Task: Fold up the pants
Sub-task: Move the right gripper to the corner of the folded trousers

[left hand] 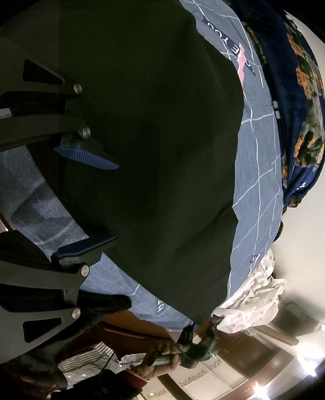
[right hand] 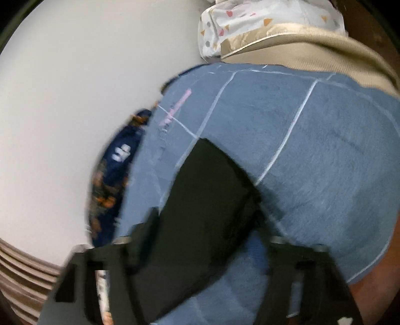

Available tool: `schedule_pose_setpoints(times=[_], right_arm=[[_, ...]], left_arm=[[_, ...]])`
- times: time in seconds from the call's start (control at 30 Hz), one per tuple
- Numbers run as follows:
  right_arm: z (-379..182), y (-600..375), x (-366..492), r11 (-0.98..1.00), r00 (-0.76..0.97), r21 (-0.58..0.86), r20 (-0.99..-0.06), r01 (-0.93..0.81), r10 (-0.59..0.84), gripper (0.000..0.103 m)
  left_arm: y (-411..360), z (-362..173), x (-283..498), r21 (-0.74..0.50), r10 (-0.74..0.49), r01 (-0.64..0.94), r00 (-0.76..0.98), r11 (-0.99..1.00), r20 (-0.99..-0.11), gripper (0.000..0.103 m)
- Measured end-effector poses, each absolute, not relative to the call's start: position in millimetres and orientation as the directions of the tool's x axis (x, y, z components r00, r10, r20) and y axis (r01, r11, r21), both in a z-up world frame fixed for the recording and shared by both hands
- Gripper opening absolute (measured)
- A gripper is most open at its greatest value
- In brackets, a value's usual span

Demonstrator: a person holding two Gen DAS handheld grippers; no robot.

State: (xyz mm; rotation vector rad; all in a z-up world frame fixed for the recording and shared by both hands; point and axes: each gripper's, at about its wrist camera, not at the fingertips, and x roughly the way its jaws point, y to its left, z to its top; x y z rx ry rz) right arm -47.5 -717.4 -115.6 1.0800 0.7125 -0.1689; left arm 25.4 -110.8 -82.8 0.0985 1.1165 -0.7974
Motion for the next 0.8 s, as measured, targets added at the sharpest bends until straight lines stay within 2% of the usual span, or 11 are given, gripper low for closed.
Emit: schedule_pose_setpoints(times=[0.03, 0.07, 0.1, 0.27, 0.4, 0.53, 0.6, 0.67, 0.7, 0.73, 0.8], right_arm=[[-119.7, -719.0, -44.3, 0.478, 0.749, 0.736, -0.626, 0.478, 0.215, 0.021], [-123.7, -721.0, -43.9, 0.465, 0.742, 0.737, -0.633, 0.491, 0.22, 0.016], [-127.4, -723.3, -44.5, 0.447, 0.742, 0.743, -0.632, 0.498, 0.224, 0.014], [-125.7, -720.2, -46.4, 0.461, 0.739, 0.733, -0.639, 0.501, 0.213, 0.013], [-123.3, -719.2, -43.6, 0.471, 0.738, 0.735, -0.635, 0.488, 0.226, 0.017], [-125.1, -717.5, -40.5, 0.435, 0.755, 0.769, -0.604, 0.469, 0.255, 0.032], [-122.4, -713.7, -38.0, 0.459, 0.745, 0.75, -0.621, 0.476, 0.242, 0.032], [-121.3, -711.7, -35.7, 0.473, 0.732, 0.732, -0.641, 0.491, 0.231, 0.026], [-121.3, -711.5, -35.0, 0.479, 0.724, 0.722, -0.652, 0.5, 0.227, 0.017], [-121.7, -711.2, -34.3, 0.49, 0.71, 0.705, -0.669, 0.512, 0.22, 0.014], [-121.9, -710.8, -35.3, 0.489, 0.711, 0.705, -0.669, 0.514, 0.218, 0.014]], left_arm=[[-111.3, -82.7, 24.8, -0.306, -0.52, 0.614, 0.201, 0.727, -0.83, 0.055], [-111.5, -82.7, 24.2, -0.305, -0.518, 0.614, 0.203, 0.728, -0.831, 0.055], [-111.8, -82.7, 23.7, -0.303, -0.517, 0.613, 0.205, 0.73, -0.831, 0.055], [-113.0, -82.2, 24.3, -0.298, -0.509, 0.606, 0.209, 0.737, -0.835, 0.055], [-113.2, -82.1, 24.6, -0.294, -0.505, 0.607, 0.209, 0.738, -0.837, 0.055], [-114.2, -82.5, 24.4, -0.281, -0.496, 0.609, 0.216, 0.741, -0.841, 0.055], [-115.8, -82.4, 23.2, -0.27, -0.487, 0.61, 0.22, 0.745, -0.845, 0.055], [-118.2, -82.2, 22.1, -0.258, -0.478, 0.613, 0.225, 0.747, -0.849, 0.055], [-119.0, -82.1, 21.6, -0.251, -0.473, 0.615, 0.227, 0.747, -0.851, 0.055], [-119.4, -82.2, 21.3, -0.248, -0.471, 0.616, 0.228, 0.748, -0.852, 0.055], [-119.0, -82.1, 20.4, -0.247, -0.469, 0.615, 0.229, 0.749, -0.853, 0.055]])
